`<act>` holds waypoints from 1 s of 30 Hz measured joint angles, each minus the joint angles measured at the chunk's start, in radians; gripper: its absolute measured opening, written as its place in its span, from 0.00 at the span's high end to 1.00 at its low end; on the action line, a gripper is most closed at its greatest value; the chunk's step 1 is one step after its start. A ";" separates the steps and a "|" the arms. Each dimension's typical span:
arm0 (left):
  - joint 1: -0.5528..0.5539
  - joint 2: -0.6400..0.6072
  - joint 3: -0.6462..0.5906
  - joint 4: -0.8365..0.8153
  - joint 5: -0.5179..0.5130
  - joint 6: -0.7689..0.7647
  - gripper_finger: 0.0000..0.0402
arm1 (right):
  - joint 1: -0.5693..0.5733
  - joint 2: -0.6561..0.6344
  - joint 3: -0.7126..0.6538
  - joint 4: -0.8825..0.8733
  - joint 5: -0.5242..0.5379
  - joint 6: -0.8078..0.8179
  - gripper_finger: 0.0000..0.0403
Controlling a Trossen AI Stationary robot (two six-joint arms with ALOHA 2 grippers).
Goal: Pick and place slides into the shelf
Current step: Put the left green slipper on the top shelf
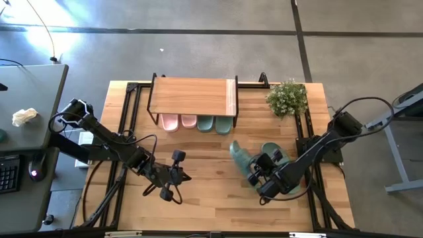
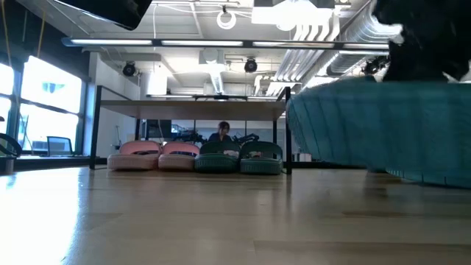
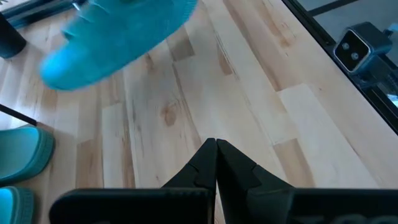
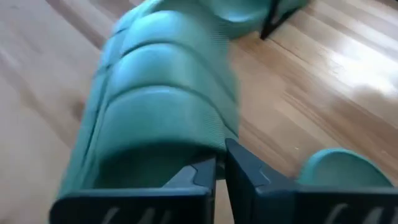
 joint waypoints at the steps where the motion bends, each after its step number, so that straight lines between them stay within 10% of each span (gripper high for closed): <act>1: 0.000 0.000 0.000 -0.004 0.007 0.000 1.00 | 0.000 0.000 0.028 -0.005 -0.001 -0.018 0.99; 16: -0.055 0.000 0.000 -0.090 0.162 0.003 1.00 | -0.184 -0.002 0.736 -0.253 0.140 -0.476 1.00; 30: -0.098 0.000 0.000 -0.090 0.050 -0.036 1.00 | -0.654 0.002 0.931 -0.049 -0.063 -1.038 1.00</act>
